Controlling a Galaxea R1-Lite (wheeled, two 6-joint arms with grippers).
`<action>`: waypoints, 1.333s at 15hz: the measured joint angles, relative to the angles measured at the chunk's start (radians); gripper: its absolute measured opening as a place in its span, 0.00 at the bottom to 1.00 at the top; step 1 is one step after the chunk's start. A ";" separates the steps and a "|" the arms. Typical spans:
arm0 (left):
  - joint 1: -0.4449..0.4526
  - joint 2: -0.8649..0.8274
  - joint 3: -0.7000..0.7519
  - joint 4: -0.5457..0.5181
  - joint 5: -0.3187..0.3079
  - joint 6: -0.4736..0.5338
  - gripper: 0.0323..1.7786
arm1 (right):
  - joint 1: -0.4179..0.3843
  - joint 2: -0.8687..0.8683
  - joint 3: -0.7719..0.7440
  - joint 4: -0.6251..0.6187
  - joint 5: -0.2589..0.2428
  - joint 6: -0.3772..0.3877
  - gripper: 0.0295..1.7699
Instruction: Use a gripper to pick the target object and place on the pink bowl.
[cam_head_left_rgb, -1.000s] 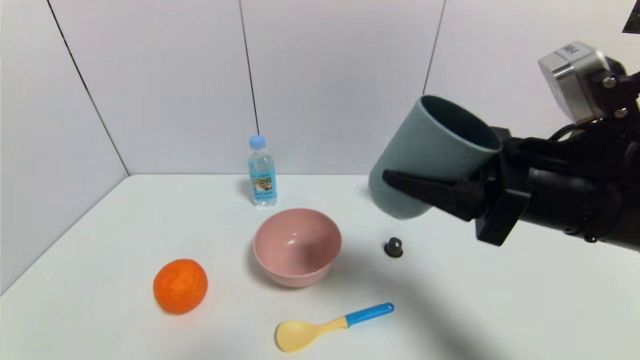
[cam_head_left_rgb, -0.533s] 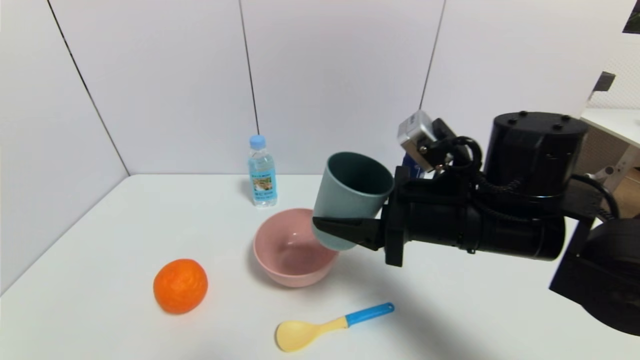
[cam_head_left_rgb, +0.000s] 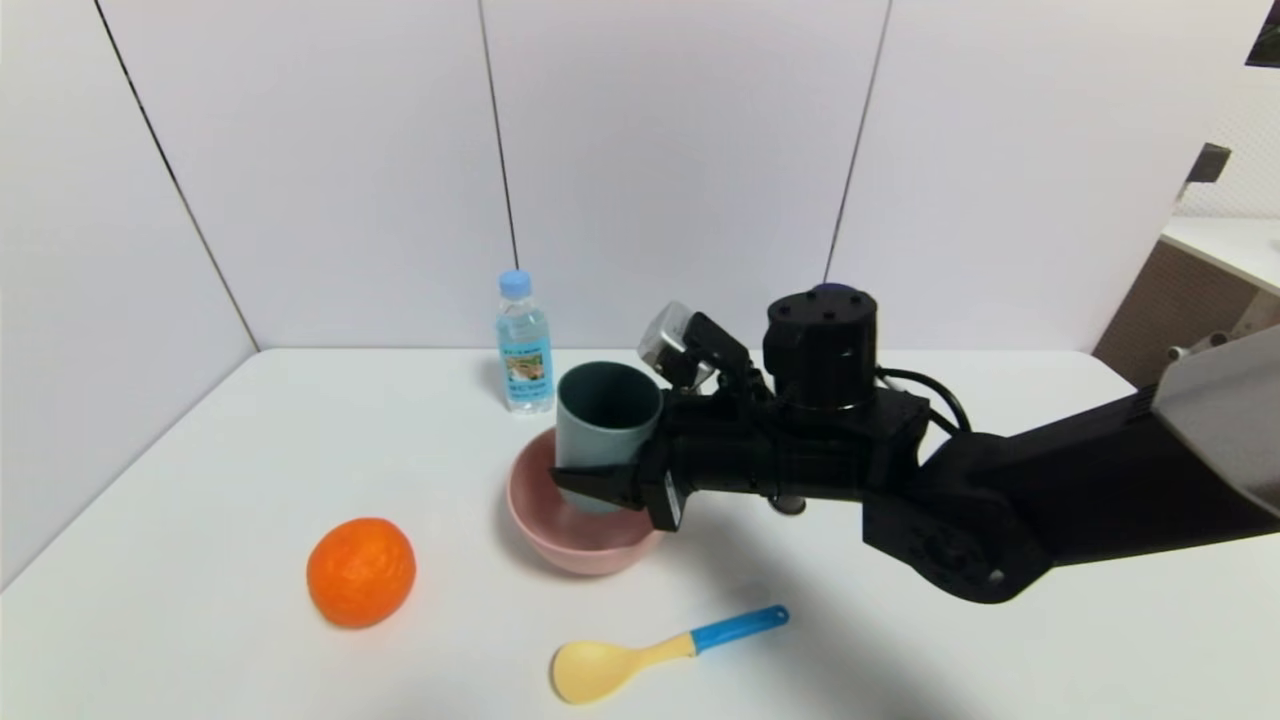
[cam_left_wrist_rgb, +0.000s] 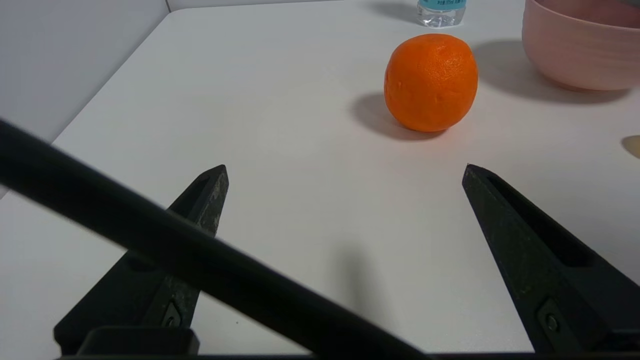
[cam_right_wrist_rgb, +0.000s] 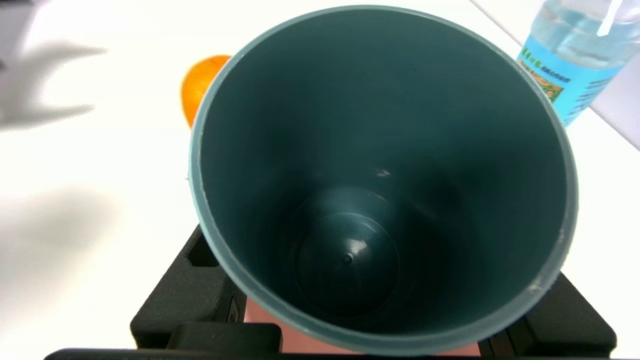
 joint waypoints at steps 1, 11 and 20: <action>0.000 0.000 0.000 0.000 0.000 0.000 0.95 | -0.003 0.030 -0.030 0.000 0.000 -0.018 0.64; 0.000 0.000 0.000 0.000 0.000 0.000 0.95 | -0.009 0.049 -0.102 0.012 -0.024 -0.011 0.86; 0.000 0.000 0.000 0.000 0.000 0.000 0.95 | -0.104 -0.434 -0.043 0.200 -0.029 0.136 0.93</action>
